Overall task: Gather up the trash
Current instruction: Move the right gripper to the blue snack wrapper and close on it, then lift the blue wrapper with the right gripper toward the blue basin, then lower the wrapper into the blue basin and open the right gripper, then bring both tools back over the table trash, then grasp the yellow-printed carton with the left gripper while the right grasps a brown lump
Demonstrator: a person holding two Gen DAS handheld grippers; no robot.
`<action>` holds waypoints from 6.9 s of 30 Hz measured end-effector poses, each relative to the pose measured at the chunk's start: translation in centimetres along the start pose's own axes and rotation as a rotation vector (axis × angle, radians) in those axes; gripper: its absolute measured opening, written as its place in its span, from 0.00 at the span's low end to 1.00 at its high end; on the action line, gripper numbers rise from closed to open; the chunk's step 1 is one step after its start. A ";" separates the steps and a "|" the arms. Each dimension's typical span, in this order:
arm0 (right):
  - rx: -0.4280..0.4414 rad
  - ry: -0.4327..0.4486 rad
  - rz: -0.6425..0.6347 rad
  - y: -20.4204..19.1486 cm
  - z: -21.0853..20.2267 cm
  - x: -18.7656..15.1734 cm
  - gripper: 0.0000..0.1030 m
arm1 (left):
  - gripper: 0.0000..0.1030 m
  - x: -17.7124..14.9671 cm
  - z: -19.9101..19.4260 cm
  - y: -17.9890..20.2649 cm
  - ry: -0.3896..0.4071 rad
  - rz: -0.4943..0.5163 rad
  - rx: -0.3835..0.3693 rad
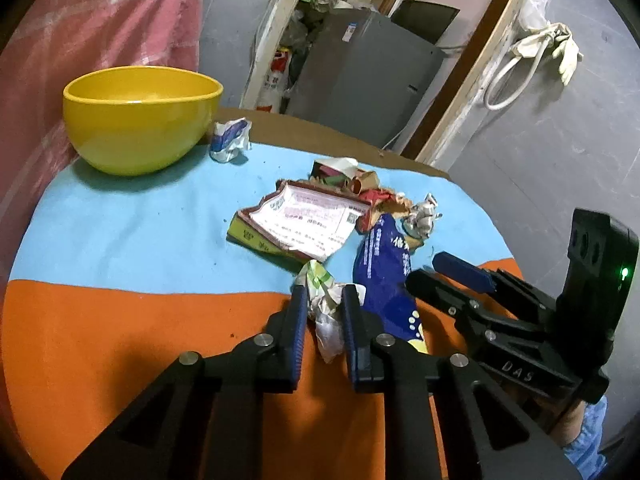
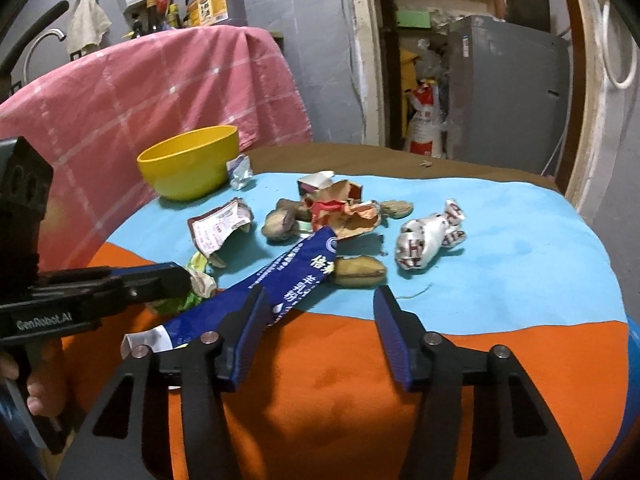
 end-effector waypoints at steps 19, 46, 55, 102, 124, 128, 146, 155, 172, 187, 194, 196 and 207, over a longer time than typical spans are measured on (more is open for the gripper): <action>0.202 -0.130 -0.054 -4.0 2.2 -0.3 0.24 | 0.06 -1.5 -2.4 -1.6 0.026 -0.035 0.079; -0.038 0.455 -0.016 1.7 -11.5 1.7 0.04 | 0.06 2.6 -3.7 10.2 0.271 0.155 0.015; -0.002 0.314 0.147 6.8 -9.6 0.4 0.05 | 0.06 2.8 -1.1 10.9 0.236 0.137 0.049; -0.201 0.391 0.135 10.1 -12.6 -0.3 0.06 | 0.06 3.4 0.4 16.7 0.265 0.183 -0.075; -0.461 0.221 0.567 28.6 -15.0 -7.4 0.15 | 0.07 2.1 18.5 30.1 -0.135 0.220 -0.221; -0.448 0.199 0.619 29.3 -15.1 -8.5 0.28 | 0.10 1.7 20.4 29.7 -0.188 0.204 -0.193; -0.512 0.513 0.439 24.8 -19.9 -4.2 0.81 | 0.73 5.0 9.5 23.8 0.202 0.213 -0.074; -0.413 0.721 0.233 16.7 -20.0 0.1 1.00 | 0.98 5.6 2.3 16.3 0.471 0.201 0.149; -0.239 0.768 -0.079 2.3 -14.7 4.0 1.00 | 0.98 2.3 -8.0 3.6 0.681 0.132 0.394; -0.246 0.357 -0.211 -0.6 -4.3 3.1 1.00 | 0.98 2.2 -4.1 -2.5 0.457 0.060 0.390; -0.165 0.192 -0.132 0.9 -1.7 2.7 1.00 | 0.98 2.3 0.6 -3.7 0.216 0.026 0.357; -0.124 0.126 -0.064 1.8 -0.9 2.4 1.00 | 0.98 2.1 1.5 -3.8 0.171 0.023 0.334; 0.017 -0.097 0.036 2.7 2.1 1.1 0.63 | 0.97 2.5 4.7 -2.7 0.052 0.106 0.267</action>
Point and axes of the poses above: each gripper's, at about its wrist camera, not at the fingertips, and z roughly the way its jaws point, y to its right, x to its top, the point moved 6 cm from there along z, roughly the way its jaws point
